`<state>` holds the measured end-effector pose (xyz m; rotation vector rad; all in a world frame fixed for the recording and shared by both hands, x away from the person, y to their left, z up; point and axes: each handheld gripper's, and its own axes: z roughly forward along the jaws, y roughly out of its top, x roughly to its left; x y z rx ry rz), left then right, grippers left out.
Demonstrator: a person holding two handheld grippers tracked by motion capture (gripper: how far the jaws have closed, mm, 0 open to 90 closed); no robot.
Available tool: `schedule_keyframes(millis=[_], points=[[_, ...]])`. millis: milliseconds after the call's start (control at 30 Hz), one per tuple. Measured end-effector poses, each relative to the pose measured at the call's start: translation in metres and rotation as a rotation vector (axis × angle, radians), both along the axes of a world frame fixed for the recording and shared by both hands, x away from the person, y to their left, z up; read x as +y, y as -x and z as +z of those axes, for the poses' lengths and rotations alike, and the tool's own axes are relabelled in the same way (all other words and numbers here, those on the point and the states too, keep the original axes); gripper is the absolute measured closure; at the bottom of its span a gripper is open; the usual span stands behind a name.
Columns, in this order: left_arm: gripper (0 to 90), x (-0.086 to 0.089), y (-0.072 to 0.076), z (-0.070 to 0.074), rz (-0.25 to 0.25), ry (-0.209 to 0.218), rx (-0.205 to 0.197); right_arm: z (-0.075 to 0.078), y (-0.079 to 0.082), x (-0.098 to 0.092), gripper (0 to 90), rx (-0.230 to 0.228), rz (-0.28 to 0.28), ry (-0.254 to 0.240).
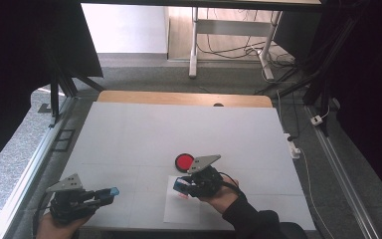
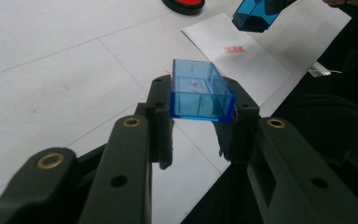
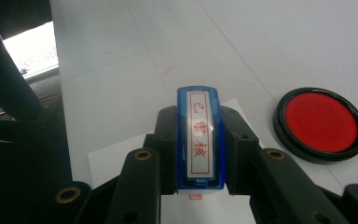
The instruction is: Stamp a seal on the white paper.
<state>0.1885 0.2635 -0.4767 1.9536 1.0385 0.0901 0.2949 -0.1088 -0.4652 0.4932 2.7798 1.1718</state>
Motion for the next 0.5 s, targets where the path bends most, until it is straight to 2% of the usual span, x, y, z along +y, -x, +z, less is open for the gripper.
schedule_keyframes(millis=[133, 400, 500], points=[[68.7, 0.000, 0.000, 0.000, 0.001, -0.004, 0.001, 0.004, 0.000, -0.001, 71.1, -0.003, -0.002, -0.024], [68.6, 0.000, 0.000, 0.000, 0.002, -0.005, 0.001, 0.010, 0.002, -0.003, 71.1, -0.019, 0.010, -0.033], [68.7, 0.000, 0.000, 0.000, 0.002, -0.006, 0.000, 0.014, 0.002, -0.004, 71.1, -0.025, 0.008, -0.053]])
